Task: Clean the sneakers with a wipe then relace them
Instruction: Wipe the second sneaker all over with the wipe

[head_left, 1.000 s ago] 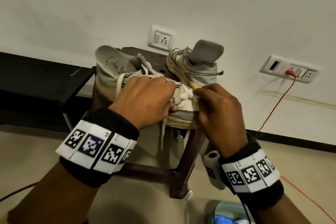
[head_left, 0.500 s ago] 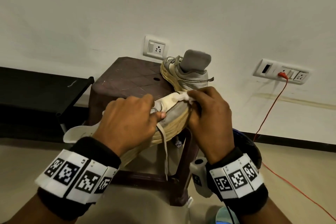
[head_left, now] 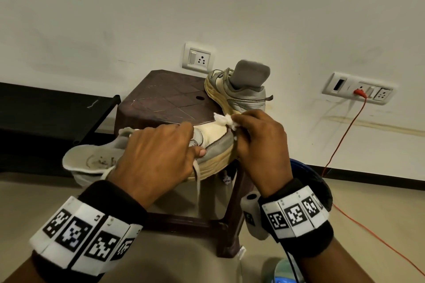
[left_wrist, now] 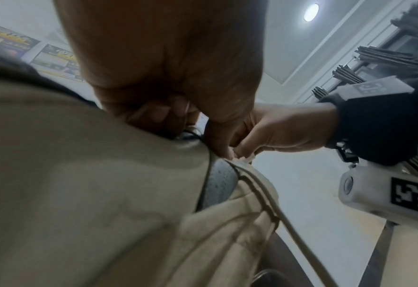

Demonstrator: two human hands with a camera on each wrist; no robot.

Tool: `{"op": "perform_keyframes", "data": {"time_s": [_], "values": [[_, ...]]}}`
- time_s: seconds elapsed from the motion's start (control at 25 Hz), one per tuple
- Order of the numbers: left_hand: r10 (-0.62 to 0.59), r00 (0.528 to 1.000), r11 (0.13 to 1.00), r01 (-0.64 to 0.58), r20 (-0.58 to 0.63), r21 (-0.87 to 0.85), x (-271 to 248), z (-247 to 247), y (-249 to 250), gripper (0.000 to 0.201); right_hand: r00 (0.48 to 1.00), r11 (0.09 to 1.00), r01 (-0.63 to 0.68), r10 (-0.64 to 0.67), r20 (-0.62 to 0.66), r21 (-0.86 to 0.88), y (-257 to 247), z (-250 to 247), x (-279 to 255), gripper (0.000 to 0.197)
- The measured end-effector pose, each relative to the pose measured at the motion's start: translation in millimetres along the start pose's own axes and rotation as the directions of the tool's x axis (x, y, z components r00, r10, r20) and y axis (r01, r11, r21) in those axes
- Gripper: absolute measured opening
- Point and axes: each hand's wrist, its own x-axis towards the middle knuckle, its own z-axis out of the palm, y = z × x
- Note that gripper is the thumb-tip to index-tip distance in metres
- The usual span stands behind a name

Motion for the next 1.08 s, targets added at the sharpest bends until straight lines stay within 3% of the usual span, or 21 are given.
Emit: {"op": "perform_keyframes", "data": {"time_s": [0.08, 0.2, 0.28, 0.44, 0.64, 0.76, 0.92, 1.0, 1.08], "values": [[-0.010, 1.000, 1.000, 0.011, -0.010, 0.025, -5, -1, -2, 0.033, 0.998, 1.000, 0.026, -0.026, 0.063, 0.007, -2, -1, -8, 0.028], [-0.082, 0.990, 0.996, 0.076, -0.114, -0.051, -10, -5, -11, 0.031, 0.963, 0.977, 0.215, -0.214, 0.166, 0.010, -27, 8, -33, 0.026], [-0.092, 0.986, 0.994, 0.082, -0.136, -0.077, -11, -7, -17, 0.028, 0.953, 0.962, 0.272, -0.270, 0.137, 0.009, -37, 14, -36, 0.026], [0.042, 0.987, 0.995, -0.055, -0.157, -0.078, -15, -7, -29, 0.033, 0.991, 0.991, 0.134, -0.133, -0.027, 0.031, -23, 11, -13, 0.024], [0.107, 0.992, 0.994, -0.108, 0.059, 0.005, -16, -8, -31, 0.029, 0.982, 0.984, -0.065, 0.034, 0.184, 0.165, 3, 5, 9, 0.028], [0.070, 0.997, 0.997, -0.071, 0.029, 0.009, -15, -6, -36, 0.027, 0.980, 0.982, -0.027, -0.011, 0.198, 0.187, -1, -4, 5, 0.029], [0.073, 0.989, 0.997, -0.076, -0.129, -0.025, -13, 0, -53, 0.022, 0.954, 0.980, 0.134, -0.168, 0.248, 0.147, -23, -3, -6, 0.030], [0.112, 0.982, 0.991, -0.121, -0.154, -0.052, -13, 0, -57, 0.020, 0.977, 0.983, 0.124, -0.144, 0.155, 0.132, -21, -3, -2, 0.028], [0.169, 0.975, 0.982, -0.179, -0.144, -0.061, -14, 0, -56, 0.020, 0.994, 0.986, 0.019, -0.037, 0.105, 0.165, -10, -4, 3, 0.024]]}}
